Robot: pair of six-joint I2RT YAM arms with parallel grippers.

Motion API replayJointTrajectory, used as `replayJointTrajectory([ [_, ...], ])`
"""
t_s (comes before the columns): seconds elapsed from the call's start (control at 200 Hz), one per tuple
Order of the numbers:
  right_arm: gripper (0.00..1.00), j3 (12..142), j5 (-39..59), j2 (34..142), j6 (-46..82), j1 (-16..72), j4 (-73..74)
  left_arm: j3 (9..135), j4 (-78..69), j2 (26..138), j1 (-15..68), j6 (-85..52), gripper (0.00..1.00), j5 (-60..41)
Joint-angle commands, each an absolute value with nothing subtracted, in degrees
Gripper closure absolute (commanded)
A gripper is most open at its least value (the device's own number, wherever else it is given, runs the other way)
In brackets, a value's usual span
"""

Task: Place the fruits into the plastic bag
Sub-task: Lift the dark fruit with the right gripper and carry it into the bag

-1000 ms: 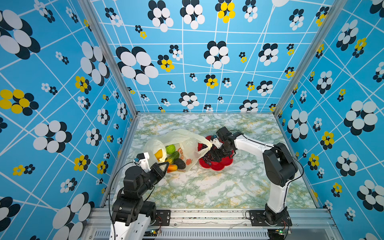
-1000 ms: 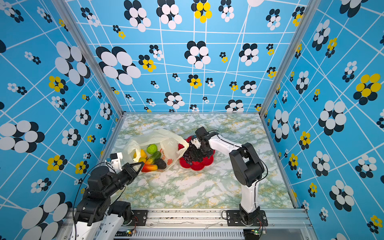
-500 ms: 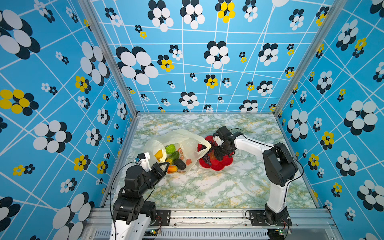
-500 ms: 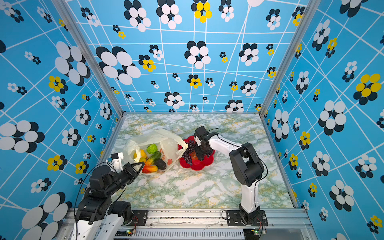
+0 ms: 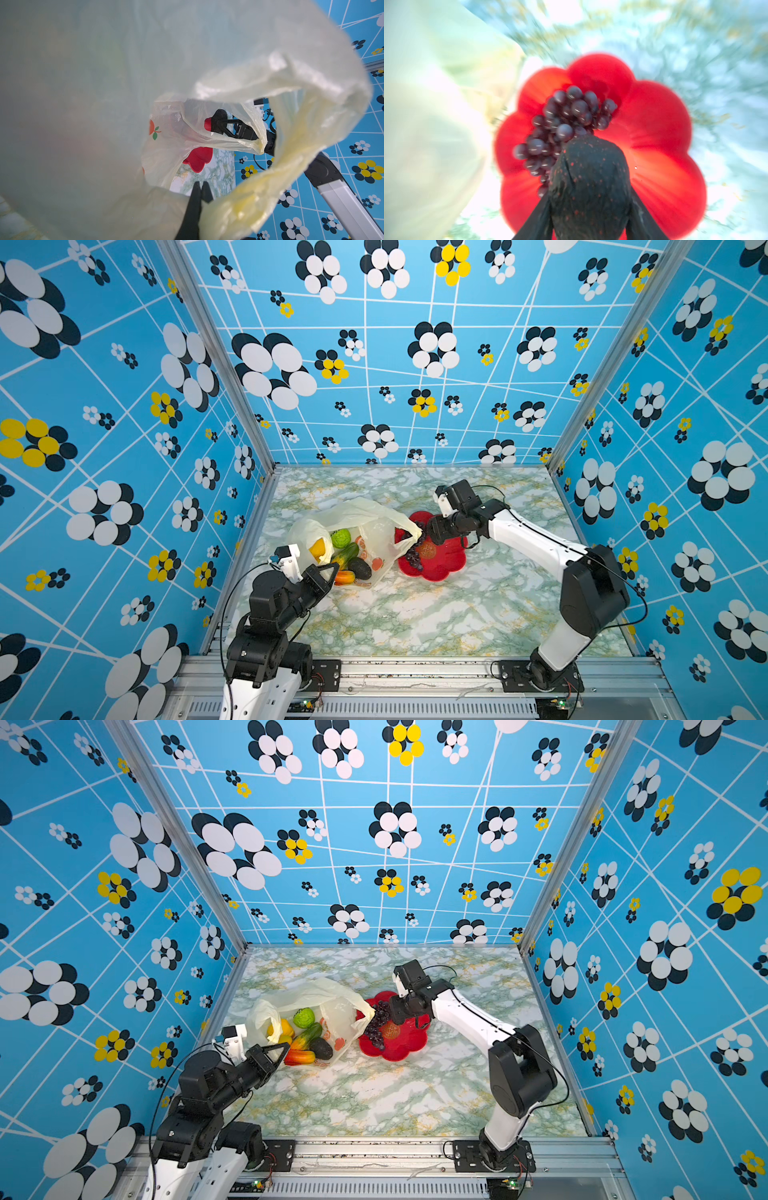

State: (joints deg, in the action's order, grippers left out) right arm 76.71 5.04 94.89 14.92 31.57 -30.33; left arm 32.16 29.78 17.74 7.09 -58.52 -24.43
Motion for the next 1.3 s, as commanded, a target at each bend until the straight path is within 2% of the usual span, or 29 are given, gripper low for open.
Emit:
replayJointTrajectory([
  [0.0,0.71,79.1,6.4,88.9,17.2,31.3,-30.1,31.1,27.2,17.7,6.7,-59.2,1.00,-24.6],
  [0.265,0.71,82.3,14.0,77.7,20.5,32.1,-26.3,31.0,24.8,18.8,6.7,-59.4,1.00,-25.2],
  [0.52,0.71,89.8,17.8,76.7,19.3,40.6,-25.9,31.0,23.8,19.3,6.7,-59.3,1.00,-25.6],
  [0.675,0.71,95.4,17.6,79.8,17.5,46.0,-28.4,30.9,23.3,19.3,6.7,-59.8,1.00,-25.7],
  [0.91,0.72,96.8,17.2,86.4,17.2,50.7,-28.0,31.9,22.8,19.9,6.7,-60.0,1.00,-26.1],
  [1.095,0.72,98.1,16.8,94.4,16.6,53.4,-28.7,32.1,23.3,19.5,6.7,-60.1,1.00,-26.3],
  [1.295,0.72,104.5,15.8,106.6,16.4,53.7,-35.9,31.9,23.1,19.5,6.7,-60.2,1.00,-26.1],
])
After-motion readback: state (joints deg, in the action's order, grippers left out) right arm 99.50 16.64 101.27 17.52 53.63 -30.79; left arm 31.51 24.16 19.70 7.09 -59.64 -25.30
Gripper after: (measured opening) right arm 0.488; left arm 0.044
